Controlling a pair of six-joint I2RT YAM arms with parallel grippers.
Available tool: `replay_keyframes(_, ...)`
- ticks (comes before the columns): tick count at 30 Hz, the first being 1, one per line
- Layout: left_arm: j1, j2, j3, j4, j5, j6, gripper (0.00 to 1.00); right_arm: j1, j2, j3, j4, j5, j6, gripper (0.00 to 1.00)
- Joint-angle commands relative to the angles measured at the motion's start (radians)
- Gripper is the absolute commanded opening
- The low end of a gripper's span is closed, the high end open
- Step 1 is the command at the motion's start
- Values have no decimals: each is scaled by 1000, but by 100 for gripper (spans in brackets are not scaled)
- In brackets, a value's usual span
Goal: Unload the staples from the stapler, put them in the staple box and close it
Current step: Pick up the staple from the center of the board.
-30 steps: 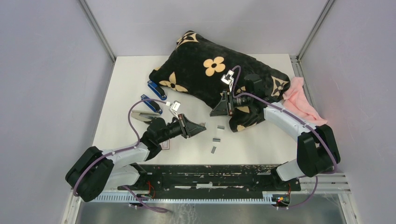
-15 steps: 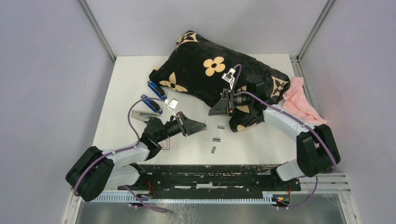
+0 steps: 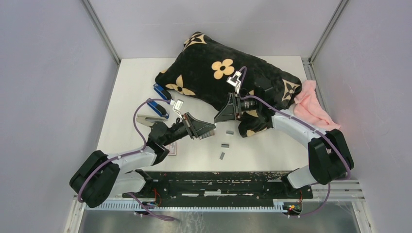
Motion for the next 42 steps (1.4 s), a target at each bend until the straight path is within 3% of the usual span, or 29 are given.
replay_keyframes(1, 7, 15, 40, 87, 16, -31, 17, 27, -46, 7, 77, -53, 15, 51)
replay_keyframes(33, 7, -16, 15, 29, -26, 71, 18, 36, -33, 28, 36, -30, 49, 25)
replay_keyframes(34, 7, -17, 15, 25, -26, 75, 20, 36, -33, 30, 22, -28, 39, 25)
replay_keyframes(42, 7, -83, -14, -56, -44, 115, 59, 36, -34, 57, -126, -8, -91, 24)
